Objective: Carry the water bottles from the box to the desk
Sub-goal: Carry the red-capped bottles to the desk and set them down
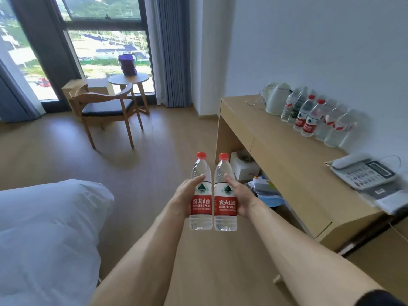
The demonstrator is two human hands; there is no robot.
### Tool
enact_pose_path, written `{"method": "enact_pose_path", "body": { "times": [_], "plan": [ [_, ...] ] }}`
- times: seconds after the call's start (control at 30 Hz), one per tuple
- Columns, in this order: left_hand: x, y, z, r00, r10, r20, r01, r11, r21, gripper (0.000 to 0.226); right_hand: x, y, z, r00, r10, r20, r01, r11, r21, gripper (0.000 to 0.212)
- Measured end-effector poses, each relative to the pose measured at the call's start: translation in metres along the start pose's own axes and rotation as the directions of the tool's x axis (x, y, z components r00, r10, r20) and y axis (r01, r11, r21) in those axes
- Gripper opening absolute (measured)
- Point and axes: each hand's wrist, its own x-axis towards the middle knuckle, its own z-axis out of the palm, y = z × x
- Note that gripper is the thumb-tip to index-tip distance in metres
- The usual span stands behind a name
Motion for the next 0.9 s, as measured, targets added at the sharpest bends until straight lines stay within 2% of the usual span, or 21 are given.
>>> {"method": "enact_pose_path", "body": {
  "times": [0.17, 0.4, 0.6, 0.8, 0.9],
  "plan": [
    [0.061, 0.031, 0.003, 0.998, -0.048, 0.031, 0.047, 0.999, 0.022, 0.059, 0.049, -0.031, -0.015, 0.997, -0.023, -0.079, 0.024, 1.000, 0.016, 0.059],
    [0.157, 0.076, 0.014, 0.995, -0.093, 0.044, 0.091, 0.995, 0.051, 0.059, 0.138, -0.075, -0.049, 0.994, -0.033, -0.100, 0.038, 0.998, 0.049, 0.058],
    [0.248, 0.137, 0.028, 0.994, -0.106, 0.025, 0.104, 0.993, 0.058, 0.060, 0.227, -0.142, -0.080, 0.995, -0.015, -0.095, 0.019, 0.999, 0.037, 0.058],
    [0.336, 0.185, 0.070, 0.991, -0.127, 0.038, 0.124, 0.989, 0.075, 0.060, 0.287, -0.209, -0.121, 0.996, -0.051, -0.075, 0.056, 0.996, 0.069, 0.050],
    [0.368, 0.195, 0.096, 0.987, -0.145, 0.073, 0.139, 0.987, 0.084, 0.058, 0.303, -0.230, -0.143, 0.993, -0.067, -0.101, 0.075, 0.993, 0.086, 0.058]
  ]
}}
